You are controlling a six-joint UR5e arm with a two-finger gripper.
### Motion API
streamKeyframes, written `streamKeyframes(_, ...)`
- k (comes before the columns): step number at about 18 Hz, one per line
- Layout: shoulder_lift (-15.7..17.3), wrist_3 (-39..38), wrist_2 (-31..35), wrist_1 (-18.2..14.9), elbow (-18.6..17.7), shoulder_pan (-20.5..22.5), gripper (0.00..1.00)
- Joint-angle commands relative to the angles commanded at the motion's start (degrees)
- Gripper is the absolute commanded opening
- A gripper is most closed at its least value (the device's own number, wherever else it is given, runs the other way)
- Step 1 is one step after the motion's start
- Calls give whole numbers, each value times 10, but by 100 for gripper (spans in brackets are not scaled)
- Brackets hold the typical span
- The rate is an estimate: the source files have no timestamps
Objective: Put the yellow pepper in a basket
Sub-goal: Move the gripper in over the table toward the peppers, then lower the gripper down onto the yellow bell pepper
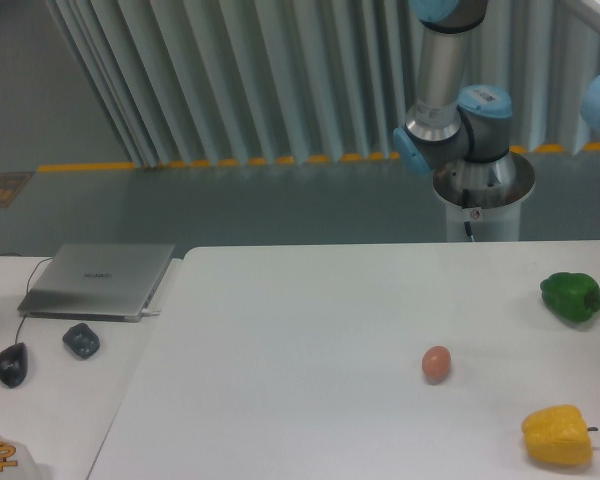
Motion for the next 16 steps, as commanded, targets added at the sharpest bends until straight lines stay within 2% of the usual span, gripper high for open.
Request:
streamKeyframes(1,-1,0,-3,4,-5,-4,100)
streamKeyframes(4,-2,-22,-66,76,-28,-8,100)
streamKeyframes(5,-5,-41,-65,86,-29,-10,100)
streamKeyframes(8,-19,-40,-62,89,-22,-25,100)
streamKeyframes(10,-33,-47,-40,101,-14,-44,100)
streamKeyframes(12,-46,-57,10,119,-4,-61,100)
streamKeyframes(16,-70,-55,87,122,20,-87,100)
